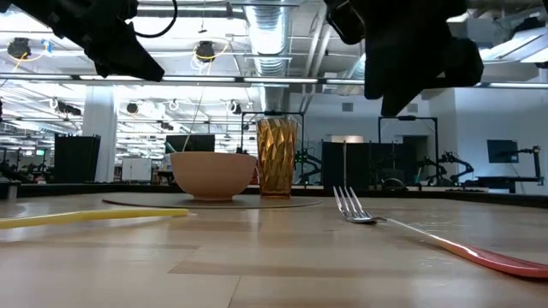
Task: Pick & Place Utensil
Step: Put the orange fork into the bowl on the gray mat
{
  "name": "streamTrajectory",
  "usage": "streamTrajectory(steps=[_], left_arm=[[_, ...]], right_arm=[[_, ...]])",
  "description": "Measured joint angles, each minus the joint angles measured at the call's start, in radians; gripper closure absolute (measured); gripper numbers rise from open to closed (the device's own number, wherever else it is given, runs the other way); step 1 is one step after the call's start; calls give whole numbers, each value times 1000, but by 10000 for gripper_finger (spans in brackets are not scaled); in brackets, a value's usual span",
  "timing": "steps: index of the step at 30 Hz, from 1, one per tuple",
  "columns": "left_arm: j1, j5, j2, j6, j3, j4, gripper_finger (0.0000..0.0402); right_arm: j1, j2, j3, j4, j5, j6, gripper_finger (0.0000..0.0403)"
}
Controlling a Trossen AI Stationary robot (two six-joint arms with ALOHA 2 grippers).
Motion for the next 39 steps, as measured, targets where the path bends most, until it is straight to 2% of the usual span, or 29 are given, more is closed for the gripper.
streamTrajectory(steps=[6,9,19,33,39], left_arm=[[0,0,0,18,0,8,286],[0,0,0,49,0,11,286],[0,-7,0,53,0,27,286],[0,-7,0,52,0,49,286],[0,-7,0,53,0,53,286]], right_arm=[[16,30,0,-89,59,105,294],[18,76,0,-73,64,115,294],[8,213,-2,79,-41,136,294],[0,231,-7,67,-37,165,294],[4,229,-57,97,-32,260,295]])
